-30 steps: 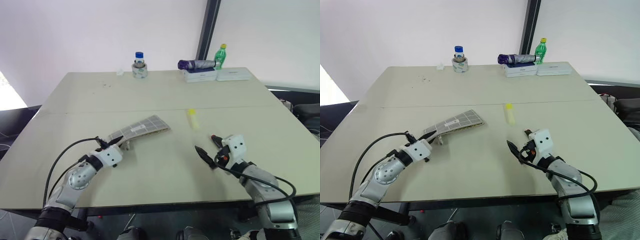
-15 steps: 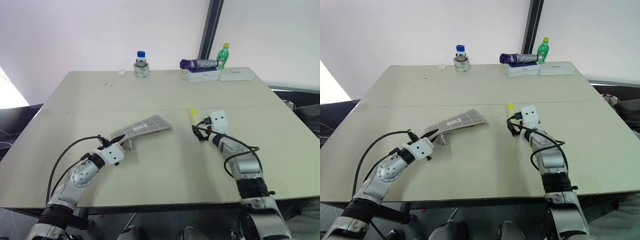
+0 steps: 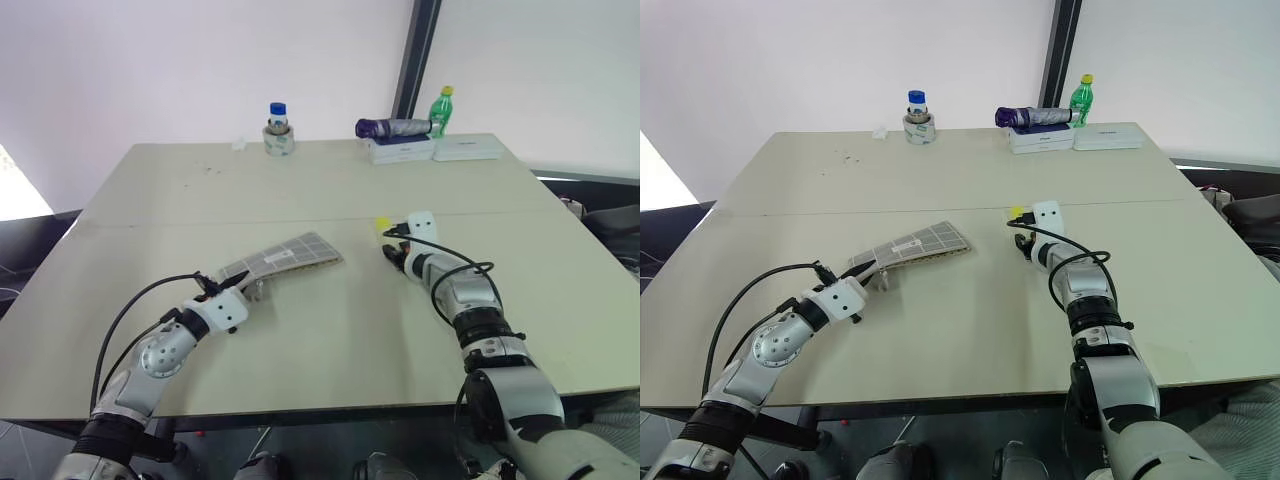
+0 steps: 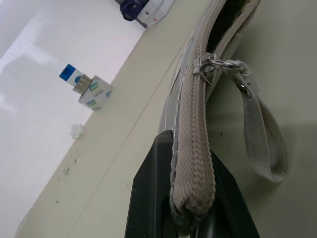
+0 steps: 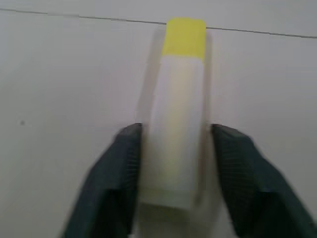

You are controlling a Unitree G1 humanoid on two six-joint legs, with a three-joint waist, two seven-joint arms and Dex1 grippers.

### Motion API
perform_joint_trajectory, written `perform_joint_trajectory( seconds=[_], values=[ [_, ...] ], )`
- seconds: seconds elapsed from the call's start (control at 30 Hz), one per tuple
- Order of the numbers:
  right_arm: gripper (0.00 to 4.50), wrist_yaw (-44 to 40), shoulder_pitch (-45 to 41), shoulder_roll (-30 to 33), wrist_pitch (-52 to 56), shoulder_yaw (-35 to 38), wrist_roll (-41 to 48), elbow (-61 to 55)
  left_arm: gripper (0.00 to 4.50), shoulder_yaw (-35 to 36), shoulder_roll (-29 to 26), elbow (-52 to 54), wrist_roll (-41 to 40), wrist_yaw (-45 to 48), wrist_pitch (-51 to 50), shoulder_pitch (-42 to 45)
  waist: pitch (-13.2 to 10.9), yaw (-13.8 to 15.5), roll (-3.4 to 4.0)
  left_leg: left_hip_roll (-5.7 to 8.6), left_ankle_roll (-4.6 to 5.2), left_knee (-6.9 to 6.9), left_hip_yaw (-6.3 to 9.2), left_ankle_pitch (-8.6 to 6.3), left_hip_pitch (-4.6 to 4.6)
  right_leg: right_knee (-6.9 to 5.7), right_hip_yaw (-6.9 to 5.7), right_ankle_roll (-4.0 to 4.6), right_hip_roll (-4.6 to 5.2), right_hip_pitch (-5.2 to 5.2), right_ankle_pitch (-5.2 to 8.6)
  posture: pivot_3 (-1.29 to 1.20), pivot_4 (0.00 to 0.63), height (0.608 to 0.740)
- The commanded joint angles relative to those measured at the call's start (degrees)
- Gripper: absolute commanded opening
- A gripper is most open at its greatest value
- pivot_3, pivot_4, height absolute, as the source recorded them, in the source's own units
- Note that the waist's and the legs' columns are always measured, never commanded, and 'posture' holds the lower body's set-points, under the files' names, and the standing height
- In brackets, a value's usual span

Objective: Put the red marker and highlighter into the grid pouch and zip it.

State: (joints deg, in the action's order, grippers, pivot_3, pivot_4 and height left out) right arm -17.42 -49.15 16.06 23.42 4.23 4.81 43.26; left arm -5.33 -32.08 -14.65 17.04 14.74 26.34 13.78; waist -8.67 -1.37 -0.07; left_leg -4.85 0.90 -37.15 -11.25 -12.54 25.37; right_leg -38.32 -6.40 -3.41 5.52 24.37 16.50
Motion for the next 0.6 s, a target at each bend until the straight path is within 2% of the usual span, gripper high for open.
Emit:
perform_joint_trajectory(
  seconds=[0.03,0.13,0.2,0.33,0.53,0.6],
  values=[
    [0.89,0.19,-0.76,0.03,-0.91,-0.2,-0.48,0.02,0.0,0.95,-0.15,2.48,-0.1,-0.36,-0.06,0.46,0.0,-0.06,0.0,0.0,0.0,0.0,0.0,0.0,0.0,0.0,0.0,0.0,0.0,0.0,0.0,0.0,0.15,0.74],
    [0.9,-2.47,0.66,0.77,-2.37,-0.09,0.59,-5.54,0.0,0.84,-0.14,2.46,-0.24,-0.11,-0.05,0.59,0.0,-0.09,0.0,-0.01,-0.01,0.0,0.0,0.01,0.0,0.0,0.0,0.0,0.0,0.0,0.0,0.0,0.15,0.74],
    [0.9,-9.24,3.26,1.23,-0.84,-0.2,4.24,-13.17,0.0,0.84,-0.11,2.27,-0.39,-0.04,-0.03,0.7,-0.01,0.1,0.02,-0.01,-0.01,0.01,0.0,0.0,0.01,0.01,0.0,0.0,0.01,0.01,0.0,0.0,0.15,0.74],
    [0.9,-25.49,13.91,6.66,3.14,-4.67,10.39,-33.02,0.0,0.49,0.19,1.78,-0.65,0.27,0.06,1.27,-0.01,0.51,0.01,-0.01,0.02,0.02,0.05,-0.01,0.06,0.05,0.01,-0.01,0.04,0.03,0.01,0.0,0.15,0.74],
    [0.9,-37.08,22.91,12.05,9.27,-6.31,19.27,-48.76,0.0,-0.16,0.83,0.13,-0.31,-0.04,0.66,2.8,-0.01,0.53,0.01,0.0,0.33,-0.01,0.18,-0.2,0.04,0.08,-0.02,0.02,0.03,-0.03,-0.01,0.0,0.15,0.74],
    [0.9,-36.33,23.58,12.36,9.07,-8.52,17.21,-49.65,0.0,-0.48,1.03,-0.33,-0.34,0.17,0.91,3.37,-0.01,0.31,0.0,0.0,0.35,-0.02,0.2,-0.21,0.03,0.06,-0.03,0.02,0.03,-0.02,-0.01,0.0,0.15,0.74]
  ],
)
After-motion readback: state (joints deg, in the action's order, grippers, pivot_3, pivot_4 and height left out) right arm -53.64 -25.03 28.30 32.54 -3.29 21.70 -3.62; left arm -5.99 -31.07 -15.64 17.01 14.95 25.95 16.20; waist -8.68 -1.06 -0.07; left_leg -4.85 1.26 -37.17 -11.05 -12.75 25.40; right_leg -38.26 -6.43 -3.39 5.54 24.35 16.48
